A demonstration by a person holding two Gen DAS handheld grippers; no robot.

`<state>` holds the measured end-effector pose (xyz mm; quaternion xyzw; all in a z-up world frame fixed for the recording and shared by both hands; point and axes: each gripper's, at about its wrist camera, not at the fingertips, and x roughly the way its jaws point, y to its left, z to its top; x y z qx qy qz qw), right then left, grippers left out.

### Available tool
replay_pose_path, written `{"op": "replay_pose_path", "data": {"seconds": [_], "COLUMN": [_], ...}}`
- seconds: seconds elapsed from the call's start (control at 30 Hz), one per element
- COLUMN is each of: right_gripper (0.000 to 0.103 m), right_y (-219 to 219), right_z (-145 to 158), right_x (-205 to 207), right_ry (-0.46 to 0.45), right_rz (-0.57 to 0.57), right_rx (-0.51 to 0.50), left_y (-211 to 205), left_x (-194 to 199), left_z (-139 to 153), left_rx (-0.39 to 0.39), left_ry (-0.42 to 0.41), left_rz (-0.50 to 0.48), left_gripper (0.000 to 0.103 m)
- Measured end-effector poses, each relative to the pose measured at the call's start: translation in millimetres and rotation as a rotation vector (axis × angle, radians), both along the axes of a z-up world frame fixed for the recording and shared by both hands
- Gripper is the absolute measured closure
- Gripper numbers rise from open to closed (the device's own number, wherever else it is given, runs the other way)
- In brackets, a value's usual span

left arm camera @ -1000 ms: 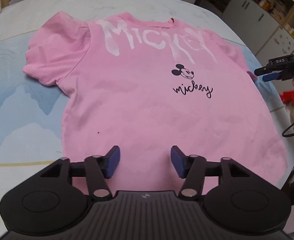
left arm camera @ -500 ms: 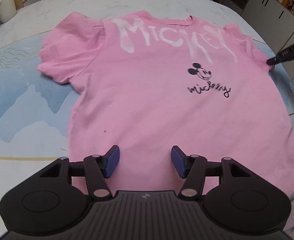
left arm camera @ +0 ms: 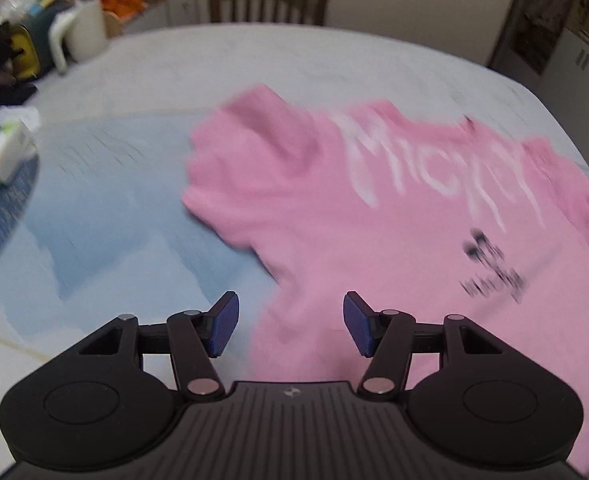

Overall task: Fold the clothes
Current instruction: 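Grasp the sleeve nearest the left gripper and lift it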

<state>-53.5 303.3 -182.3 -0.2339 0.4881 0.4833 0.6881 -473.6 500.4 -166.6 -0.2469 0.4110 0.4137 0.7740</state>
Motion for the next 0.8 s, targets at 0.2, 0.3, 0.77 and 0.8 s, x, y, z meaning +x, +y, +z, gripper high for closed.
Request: {"op": "replay_pose_path", "data": {"seconds": [0.2,0.3,0.77,0.8], "right_gripper": [0.0,0.0,0.0,0.0], "right_y": [2.9,7.1,5.5,3.8], "right_z": [2.6,-5.0,-34.0,-35.2], "right_x": [-51.5,-78.3,-154.4,-156.3], "right_ry": [0.092,0.094,0.012,0.007], "right_rz": [0.016,0.019,0.066,0.07], "right_rx": [0.005,-0.019,-0.121,-0.121], "left_y": [87.5,115.6,115.4,111.3], "left_x": [-1.4,-0.4,11.5,6.6], "left_z": [-16.5,-26.4,-37.1,-37.0], "left_rx": [0.009,-0.032,-0.027,-0.019], "left_ry": [0.013,-0.018,-0.008,-0.009], "left_rz": [0.062,0.102,0.143,0.173], "left_gripper": [0.042,0.042,0.086,0.088]}}
